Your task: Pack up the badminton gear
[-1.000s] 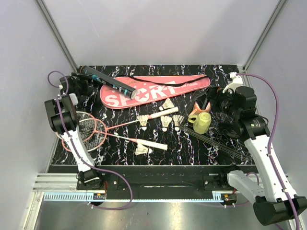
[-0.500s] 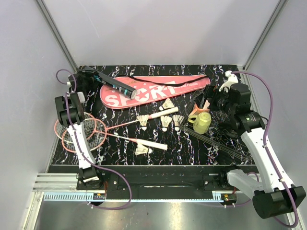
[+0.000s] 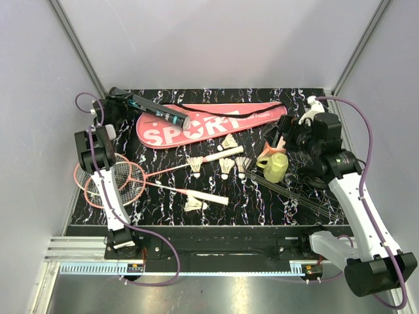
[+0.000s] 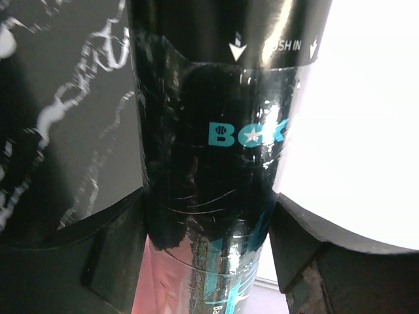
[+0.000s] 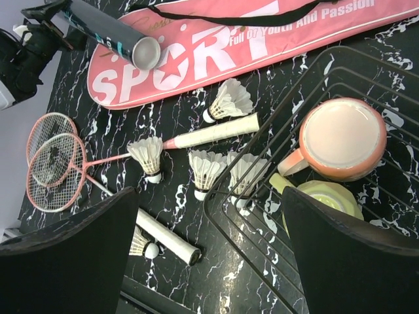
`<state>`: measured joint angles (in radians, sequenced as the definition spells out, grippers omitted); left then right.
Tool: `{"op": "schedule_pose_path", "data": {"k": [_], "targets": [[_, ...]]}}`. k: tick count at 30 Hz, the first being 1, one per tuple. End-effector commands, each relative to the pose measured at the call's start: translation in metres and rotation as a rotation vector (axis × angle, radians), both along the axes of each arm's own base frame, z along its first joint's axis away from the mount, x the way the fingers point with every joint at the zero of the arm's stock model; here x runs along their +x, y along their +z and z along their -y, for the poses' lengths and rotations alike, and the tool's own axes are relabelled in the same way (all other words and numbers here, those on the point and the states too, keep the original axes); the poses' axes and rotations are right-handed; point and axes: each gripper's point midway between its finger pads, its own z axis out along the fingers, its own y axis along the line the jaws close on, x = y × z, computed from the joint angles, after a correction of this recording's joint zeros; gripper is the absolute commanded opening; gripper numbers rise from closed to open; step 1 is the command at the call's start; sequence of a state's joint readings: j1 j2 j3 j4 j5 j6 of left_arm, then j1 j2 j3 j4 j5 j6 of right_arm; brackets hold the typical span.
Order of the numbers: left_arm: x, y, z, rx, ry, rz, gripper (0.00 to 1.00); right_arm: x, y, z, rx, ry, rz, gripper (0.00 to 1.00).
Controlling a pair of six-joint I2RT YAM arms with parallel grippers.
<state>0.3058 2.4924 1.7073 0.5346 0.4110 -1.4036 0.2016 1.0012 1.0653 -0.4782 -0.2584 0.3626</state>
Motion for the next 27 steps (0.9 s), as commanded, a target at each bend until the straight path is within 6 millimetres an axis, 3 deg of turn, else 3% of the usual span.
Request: {"op": "schedule_pose_path", "data": {"k": [1,3,4,6,7,9,10,11,12,13,14,15,17,18,20,21,23,27], "targets": [[-0.016,0.162,0.02,0.003,-0.035,0.322,0.57,0.003,0.009,-0.007,0.015,0.035,-0.027,1.0],[-0.029,0.177,0.031,-0.026,-0.057,0.341,0.56,0.005,0.013,-0.012,0.009,0.056,-0.035,1.0],[-0.041,0.207,0.043,-0.024,-0.077,0.391,0.56,0.007,0.004,-0.016,-0.012,0.069,-0.074,1.0],[-0.061,0.219,0.059,-0.032,-0.102,0.424,0.56,0.01,0.009,-0.029,-0.045,0.089,-0.074,1.0],[-0.077,0.245,0.077,-0.017,-0.142,0.459,0.56,0.014,0.0,-0.035,-0.067,0.101,-0.107,1.0],[-0.097,0.241,0.098,-0.019,-0.191,0.43,0.55,0.015,0.001,-0.064,-0.097,0.173,-0.107,1.0],[-0.116,0.261,0.119,-0.009,-0.242,0.467,0.55,0.014,0.002,-0.074,-0.109,0.197,-0.104,1.0],[-0.128,0.249,0.13,-0.007,-0.267,0.446,0.55,0.014,0.004,-0.083,-0.131,0.207,-0.093,1.0],[-0.14,0.251,0.139,-0.004,-0.293,0.449,0.55,0.013,0.008,-0.103,-0.149,0.254,-0.076,1.0],[-0.161,0.272,0.156,0.02,-0.34,0.503,0.55,0.009,0.009,-0.113,-0.161,0.282,-0.071,1.0],[-0.195,0.276,0.179,0.04,-0.392,0.522,0.54,0.003,0.019,-0.135,-0.171,0.339,-0.04,1.0],[-0.205,0.264,0.188,0.077,-0.414,0.5,0.55,0.001,0.022,-0.143,-0.162,0.363,-0.033,1.0],[-0.234,0.281,0.214,0.148,-0.489,0.544,0.55,-0.006,0.035,-0.161,-0.123,0.429,0.003,1.0],[-0.24,0.271,0.221,0.215,-0.509,0.521,0.55,-0.014,0.04,-0.171,-0.089,0.488,0.008,1.0],[-0.263,0.283,0.243,0.296,-0.553,0.56,0.55,-0.022,0.05,-0.187,-0.045,0.553,0.045,1.0],[-0.267,0.275,0.247,0.366,-0.571,0.541,0.55,-0.028,0.053,-0.194,-0.021,0.596,0.052,1.0],[-0.282,0.277,0.262,0.438,-0.608,0.564,0.55,-0.029,0.061,-0.202,0.034,0.617,0.073,1.0],[-0.301,0.281,0.285,0.468,-0.67,0.615,0.56,-0.035,0.071,-0.226,0.164,0.701,0.11,1.0]]}}
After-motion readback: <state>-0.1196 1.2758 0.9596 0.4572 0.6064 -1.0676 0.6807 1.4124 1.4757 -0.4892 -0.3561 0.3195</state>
